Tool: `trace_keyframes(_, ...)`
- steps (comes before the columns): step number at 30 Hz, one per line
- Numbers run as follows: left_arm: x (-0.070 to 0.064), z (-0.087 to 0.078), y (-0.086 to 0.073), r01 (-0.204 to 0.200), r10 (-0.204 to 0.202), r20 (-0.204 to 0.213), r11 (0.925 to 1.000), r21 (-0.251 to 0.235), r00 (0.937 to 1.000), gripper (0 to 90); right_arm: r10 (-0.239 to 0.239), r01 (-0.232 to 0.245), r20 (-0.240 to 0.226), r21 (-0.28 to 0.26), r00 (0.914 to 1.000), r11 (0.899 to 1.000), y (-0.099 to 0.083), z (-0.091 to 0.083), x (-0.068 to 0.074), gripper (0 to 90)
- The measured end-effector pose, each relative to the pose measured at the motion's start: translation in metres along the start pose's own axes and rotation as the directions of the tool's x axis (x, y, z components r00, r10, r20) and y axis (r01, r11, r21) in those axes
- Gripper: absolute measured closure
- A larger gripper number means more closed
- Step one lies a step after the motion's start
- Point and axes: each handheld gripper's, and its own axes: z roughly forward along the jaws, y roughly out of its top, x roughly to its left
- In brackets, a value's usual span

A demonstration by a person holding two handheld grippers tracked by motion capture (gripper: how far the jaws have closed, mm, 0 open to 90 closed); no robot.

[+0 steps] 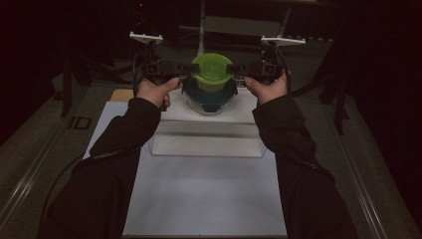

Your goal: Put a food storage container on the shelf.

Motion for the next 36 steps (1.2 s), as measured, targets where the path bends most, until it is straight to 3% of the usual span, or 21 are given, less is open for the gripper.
trace_keyframes(5, 0.003, 0.003, 0.000, -0.001, 0.001, -0.015, 0.9999, -0.013, 0.9999, 59.3, -0.005, 0.005, 0.026, 0.004, 0.9997, 1.000, 0.002, 0.002, -0.001, 65.8)
trace_keyframes(10, 0.005, 0.002, 0.001, 0.004, -0.005, -0.035, 0.9996, -0.029, 0.9994, 49.6, -0.011, 0.011, 0.028, -0.004, 0.9995, 1.000, 0.003, 0.002, -0.002, 53.7)
trace_keyframes(16, 0.004, -0.005, 0.001, -0.009, 0.010, 0.016, 0.9991, -0.040, 0.9998, 37.1, -0.026, 0.026, 0.006, -0.021, 0.9997, 0.999, 0.003, 0.000, -0.002, 43.0)
trace_keyframes(17, 0.003, -0.008, -0.001, -0.038, 0.040, 0.057, 0.9983, -0.044, 0.9976, 37.1, -0.041, 0.041, 0.006, -0.027, 0.9992, 0.999, 0.003, -0.001, 0.000, 40.1)
trace_keyframes(18, 0.001, -0.010, -0.002, -0.058, 0.061, 0.067, 0.9973, -0.045, 0.9959, 32.9, -0.049, 0.049, 0.000, -0.036, 0.9988, 0.998, 0.002, -0.003, 0.001, 36.0)
trace_keyframes(21, -0.004, -0.016, -0.005, -0.099, 0.102, 0.071, 0.9937, -0.054, 0.9922, 29.6, -0.075, 0.074, -0.030, -0.032, 0.9967, 0.997, 0.000, -0.006, 0.003, 27.7)
trace_keyframes(22, -0.007, -0.020, -0.007, -0.132, 0.136, 0.067, 0.9890, -0.066, 0.9884, 27.2, -0.084, 0.083, -0.037, -0.034, 0.9958, 0.996, 0.000, -0.008, 0.004, 26.0)
trace_keyframes(23, -0.008, -0.022, -0.009, -0.145, 0.150, 0.062, 0.9866, -0.074, 0.9868, 20.7, -0.098, 0.097, -0.051, -0.035, 0.9938, 0.995, -0.001, -0.010, 0.005, 22.5)
trace_keyframes(27, -0.014, -0.031, -0.015, -0.184, 0.192, 0.083, 0.9787, -0.090, 0.9779, 10.2, -0.117, 0.114, -0.072, -0.040, 0.9905, 0.993, -0.006, -0.017, 0.008, 20.9)
trace_keyframes(28, -0.014, -0.031, -0.015, -0.184, 0.192, 0.083, 0.9787, -0.090, 0.9779, 2.5, -0.117, 0.114, -0.072, -0.040, 0.9905, 0.993, -0.006, -0.017, 0.008, 20.9)
trace_keyframes(29, -0.016, -0.032, -0.018, -0.201, 0.209, 0.094, 0.9760, -0.082, 0.9734, 0.7, -0.131, 0.128, -0.077, -0.040, 0.9884, 0.991, -0.009, -0.020, 0.010, 20.9)
trace_keyframes(31, -0.017, -0.033, -0.020, -0.210, 0.218, 0.099, 0.9743, -0.080, 0.9710, 0.7, -0.133, 0.130, -0.079, -0.039, 0.9879, 0.991, -0.010, -0.020, 0.010, 20.9)
trace_keyframes(33, -0.018, -0.035, -0.029, -0.247, 0.252, 0.087, 0.9666, -0.069, 0.9638, 0.7, -0.147, 0.145, -0.070, -0.035, 0.9866, 0.989, -0.015, -0.023, 0.011, 21.8)
trace_keyframes(36, -0.017, -0.038, -0.039, -0.264, 0.269, 0.098, 0.9626, -0.063, 0.9581, 0.7, -0.163, 0.161, -0.075, -0.033, 0.9838, 0.986, -0.022, -0.026, 0.013, 21.8)
